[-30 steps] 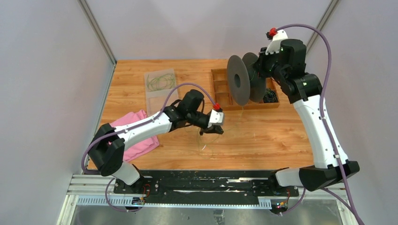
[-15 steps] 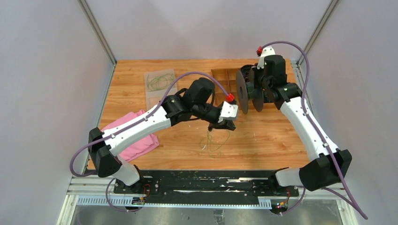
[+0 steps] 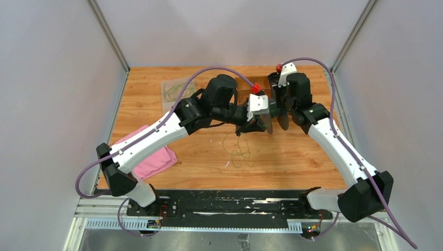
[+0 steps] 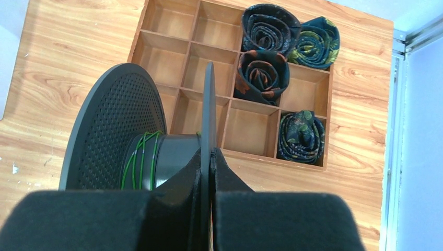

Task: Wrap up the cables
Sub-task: Wrap the cable around the cable reel.

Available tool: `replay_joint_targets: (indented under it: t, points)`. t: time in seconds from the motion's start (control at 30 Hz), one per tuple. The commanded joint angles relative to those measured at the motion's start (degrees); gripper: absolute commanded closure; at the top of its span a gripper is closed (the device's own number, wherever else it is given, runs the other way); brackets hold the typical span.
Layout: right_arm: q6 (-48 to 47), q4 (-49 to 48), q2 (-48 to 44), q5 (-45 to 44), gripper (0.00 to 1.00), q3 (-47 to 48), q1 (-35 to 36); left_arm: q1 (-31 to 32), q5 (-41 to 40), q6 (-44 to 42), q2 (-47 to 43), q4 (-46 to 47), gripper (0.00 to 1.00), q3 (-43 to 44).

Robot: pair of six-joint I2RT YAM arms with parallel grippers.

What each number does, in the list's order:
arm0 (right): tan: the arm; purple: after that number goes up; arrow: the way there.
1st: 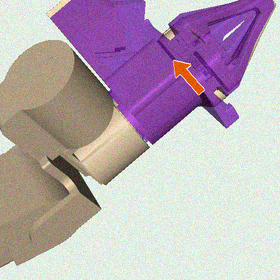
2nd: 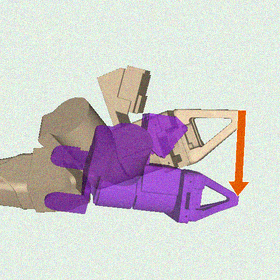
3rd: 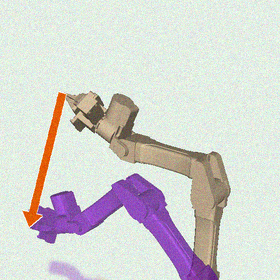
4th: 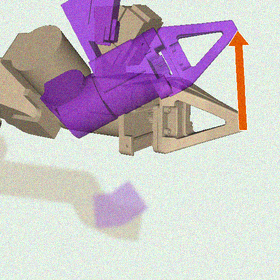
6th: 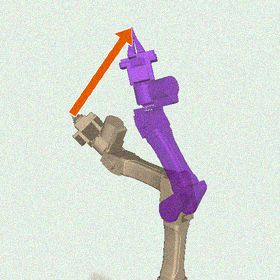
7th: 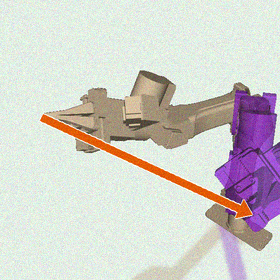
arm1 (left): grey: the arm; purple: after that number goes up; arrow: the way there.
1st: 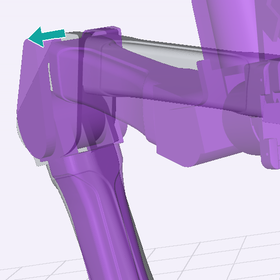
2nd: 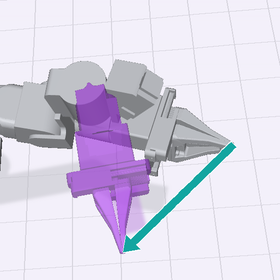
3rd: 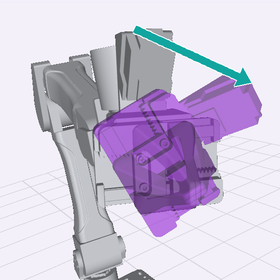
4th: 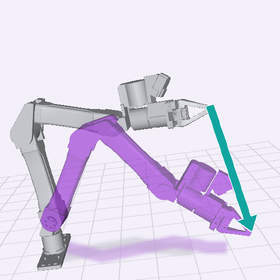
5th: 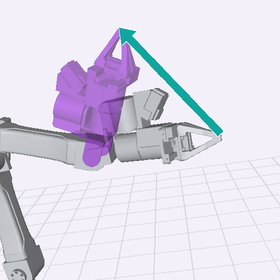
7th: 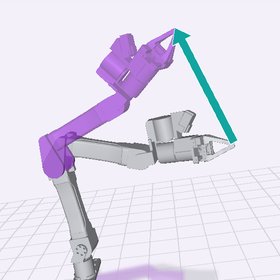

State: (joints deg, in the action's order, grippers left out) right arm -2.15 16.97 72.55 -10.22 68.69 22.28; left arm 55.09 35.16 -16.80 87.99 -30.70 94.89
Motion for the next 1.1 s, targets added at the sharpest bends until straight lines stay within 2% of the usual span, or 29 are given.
replay_joint_targets:
  t: [0.0,0.2,0.37,0.77,1.07]
  points:
    - [0.4,-4.3,-2.2,2.8,0.99,-0.2,1.1,-0.4,-0.8,4.6,1.8,1.9,1.0,2.1]
    - [1.4,-4.3,-2.8,8.0,0.99,-0.9,1.2,-1.0,0.5,8.4,3.4,3.9,1.0,2.9]
    - [-0.3,-5.4,-3.7,11.8,0.99,-3.1,1.2,-5.3,1.7,13.7,3.5,7.4,1.0,3.1]
    - [-5.0,-7.1,-5.6,19.8,0.99,-7.1,1.2,-13.1,2.0,15.7,2.5,9.3,1.0,1.7]
    - [-8.7,-4.8,-7.6,26.0,0.99,-6.8,1.2,-20.1,1.8,16.5,3.0,10.9,1.0,0.4]
